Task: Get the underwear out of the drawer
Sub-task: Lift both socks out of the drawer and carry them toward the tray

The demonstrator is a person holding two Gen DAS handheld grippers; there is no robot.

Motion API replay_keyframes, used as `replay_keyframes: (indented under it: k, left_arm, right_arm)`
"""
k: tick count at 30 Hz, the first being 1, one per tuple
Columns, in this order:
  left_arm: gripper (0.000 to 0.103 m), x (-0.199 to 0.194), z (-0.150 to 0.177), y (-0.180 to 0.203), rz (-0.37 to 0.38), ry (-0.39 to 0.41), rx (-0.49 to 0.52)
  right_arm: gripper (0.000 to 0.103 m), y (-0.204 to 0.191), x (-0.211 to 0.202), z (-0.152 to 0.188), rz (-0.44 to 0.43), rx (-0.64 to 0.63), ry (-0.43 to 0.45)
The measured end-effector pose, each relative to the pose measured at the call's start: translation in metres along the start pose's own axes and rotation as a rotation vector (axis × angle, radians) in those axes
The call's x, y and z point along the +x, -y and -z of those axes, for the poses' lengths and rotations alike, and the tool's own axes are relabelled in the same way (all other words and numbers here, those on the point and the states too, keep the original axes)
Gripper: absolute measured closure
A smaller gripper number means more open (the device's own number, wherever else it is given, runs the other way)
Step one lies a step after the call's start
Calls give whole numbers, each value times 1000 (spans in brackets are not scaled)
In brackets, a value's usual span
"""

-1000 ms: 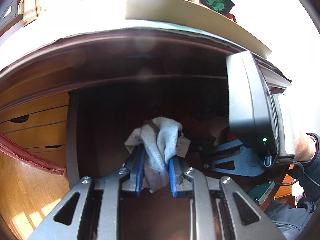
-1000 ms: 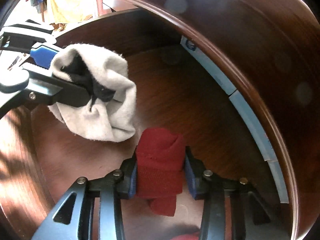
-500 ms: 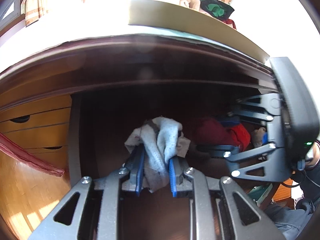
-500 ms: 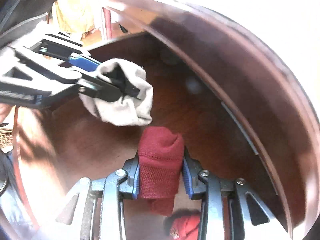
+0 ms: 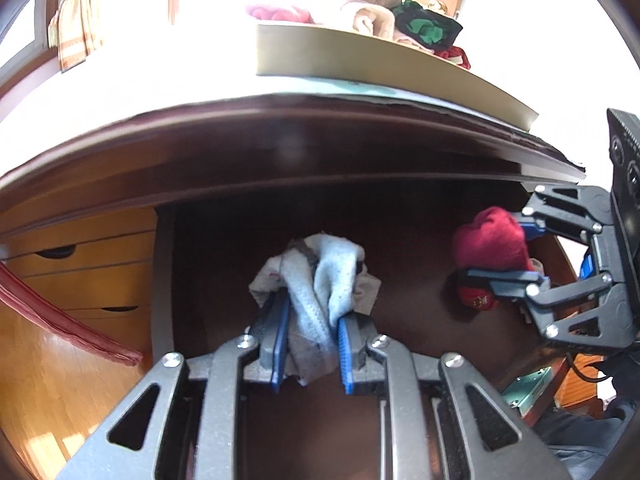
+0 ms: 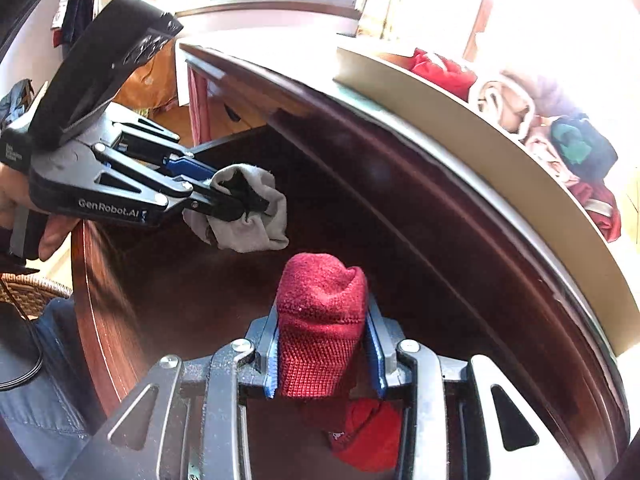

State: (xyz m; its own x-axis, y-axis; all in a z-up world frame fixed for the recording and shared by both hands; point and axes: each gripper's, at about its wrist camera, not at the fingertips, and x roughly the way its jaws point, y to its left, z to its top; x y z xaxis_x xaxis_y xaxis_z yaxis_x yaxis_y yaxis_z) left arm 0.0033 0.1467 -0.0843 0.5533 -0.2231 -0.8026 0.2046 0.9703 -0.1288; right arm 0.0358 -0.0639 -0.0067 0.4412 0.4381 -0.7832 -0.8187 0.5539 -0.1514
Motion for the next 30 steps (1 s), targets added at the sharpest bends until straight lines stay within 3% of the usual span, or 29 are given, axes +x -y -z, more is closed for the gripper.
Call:
replay_keyframes:
  k: [13, 21, 30]
  left_arm:
    - [84, 0, -8, 40, 14, 63, 70]
    - [84, -14, -16, 49, 26, 145, 77]
    - [84, -17, -18, 55, 50, 179, 85]
  right_arm:
    - [66, 33, -36, 32, 37, 109, 99]
    - [66, 48, -56, 48, 63, 196, 194]
    - [66, 60, -71, 55, 65, 269, 259]
